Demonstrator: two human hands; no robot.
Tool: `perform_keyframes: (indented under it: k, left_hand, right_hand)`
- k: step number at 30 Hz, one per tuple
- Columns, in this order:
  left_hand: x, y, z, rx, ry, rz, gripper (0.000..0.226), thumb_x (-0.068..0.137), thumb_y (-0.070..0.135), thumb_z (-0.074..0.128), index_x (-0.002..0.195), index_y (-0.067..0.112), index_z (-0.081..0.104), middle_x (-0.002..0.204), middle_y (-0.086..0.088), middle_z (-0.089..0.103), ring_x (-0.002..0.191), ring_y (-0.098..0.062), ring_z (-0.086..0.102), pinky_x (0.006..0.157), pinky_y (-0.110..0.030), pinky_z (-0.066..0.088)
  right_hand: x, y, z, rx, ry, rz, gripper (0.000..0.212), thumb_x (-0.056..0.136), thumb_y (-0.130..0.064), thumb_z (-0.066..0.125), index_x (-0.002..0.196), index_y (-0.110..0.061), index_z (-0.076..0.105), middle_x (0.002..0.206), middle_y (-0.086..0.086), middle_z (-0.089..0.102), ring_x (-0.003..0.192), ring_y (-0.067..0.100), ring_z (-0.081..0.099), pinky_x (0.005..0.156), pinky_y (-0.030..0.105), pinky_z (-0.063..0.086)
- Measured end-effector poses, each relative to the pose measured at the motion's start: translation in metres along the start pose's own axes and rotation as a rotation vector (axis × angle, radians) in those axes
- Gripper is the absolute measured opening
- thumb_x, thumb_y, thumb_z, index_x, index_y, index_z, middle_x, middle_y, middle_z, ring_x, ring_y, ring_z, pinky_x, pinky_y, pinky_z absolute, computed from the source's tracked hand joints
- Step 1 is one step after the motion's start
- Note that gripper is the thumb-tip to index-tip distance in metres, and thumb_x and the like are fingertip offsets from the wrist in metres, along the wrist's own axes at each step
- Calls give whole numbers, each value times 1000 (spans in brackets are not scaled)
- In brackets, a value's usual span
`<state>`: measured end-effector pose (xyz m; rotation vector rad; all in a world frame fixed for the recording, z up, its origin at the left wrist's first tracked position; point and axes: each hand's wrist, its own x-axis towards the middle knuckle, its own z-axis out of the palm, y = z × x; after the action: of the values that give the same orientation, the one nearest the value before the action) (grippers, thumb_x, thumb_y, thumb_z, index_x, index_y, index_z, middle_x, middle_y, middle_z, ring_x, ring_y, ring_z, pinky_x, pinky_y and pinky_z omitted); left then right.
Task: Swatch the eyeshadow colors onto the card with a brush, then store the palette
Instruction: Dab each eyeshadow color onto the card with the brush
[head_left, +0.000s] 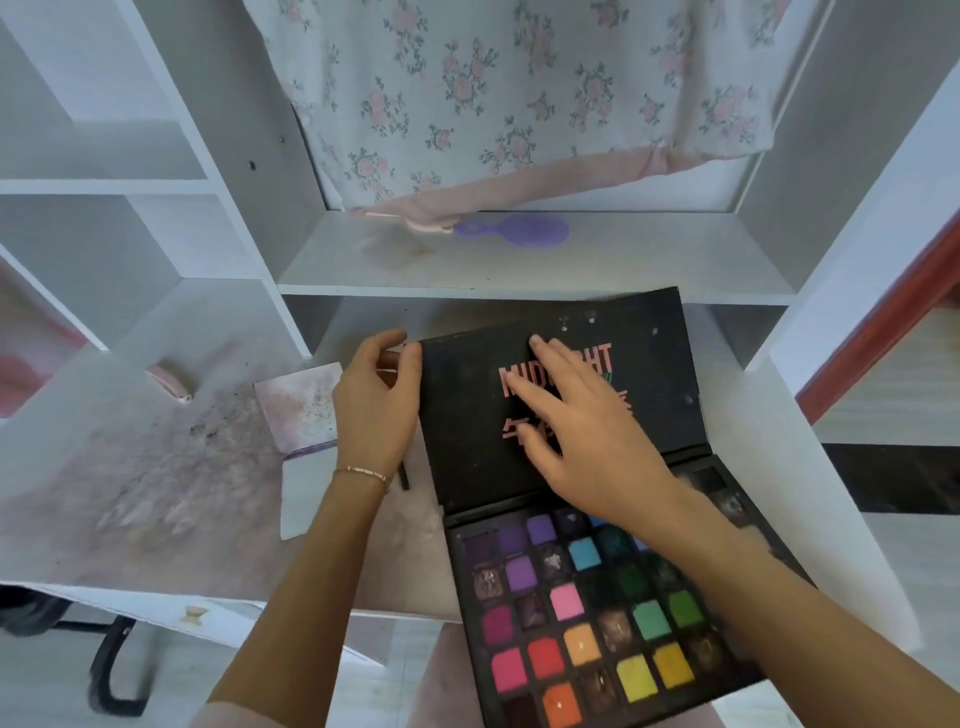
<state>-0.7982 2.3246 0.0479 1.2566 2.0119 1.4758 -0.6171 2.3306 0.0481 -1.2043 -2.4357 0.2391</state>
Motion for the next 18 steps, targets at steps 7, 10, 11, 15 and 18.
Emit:
perform_keyframes:
  k: [7, 10, 11, 15, 18]
  left_hand:
    - [-9, -4, 3, 28, -102, -15, 26, 95, 25, 46, 116, 14, 57, 111, -4, 63, 99, -16, 58, 92, -30, 49]
    - [-16, -9, 1, 70, -122, 8, 25, 94, 25, 46, 116, 16, 56, 105, 1, 62, 92, -10, 56, 87, -25, 47]
    - [-19, -12, 0, 90, -128, 6, 25, 94, 25, 47, 115, 17, 56, 102, 3, 61, 89, -9, 56, 84, -24, 46]
    - [-18, -15, 3, 171, -178, -56, 26, 94, 23, 47, 118, 16, 56, 107, -3, 64, 95, -15, 58, 83, -25, 45]
    - [-18, -14, 4, 257, -187, 1, 36, 93, 22, 50, 128, 14, 50, 126, -8, 54, 103, -13, 52, 92, -26, 42]
  right_hand:
    - [-10, 9, 3, -68, -93, -28, 49, 95, -31, 41, 142, -24, 29, 156, 1, 4, 140, 12, -7, 114, 32, -1]
    - [-15, 9, 6, -71, -125, -10, 51, 95, -33, 39, 143, -27, 25, 156, 0, 3, 139, 10, -10, 114, 32, -3]
    - [-16, 8, 8, -77, -140, 0, 51, 95, -34, 38, 143, -28, 24, 156, -1, 3, 140, 12, -8, 114, 34, -2]
    - [-16, 7, 15, -128, -266, 81, 53, 95, -40, 31, 145, -33, 13, 156, -3, -3, 142, 16, -9, 113, 46, -4]
    - [-16, 7, 17, -119, -347, 145, 54, 95, -45, 29, 144, -36, 9, 156, -4, -5, 142, 19, -11, 111, 55, -4]
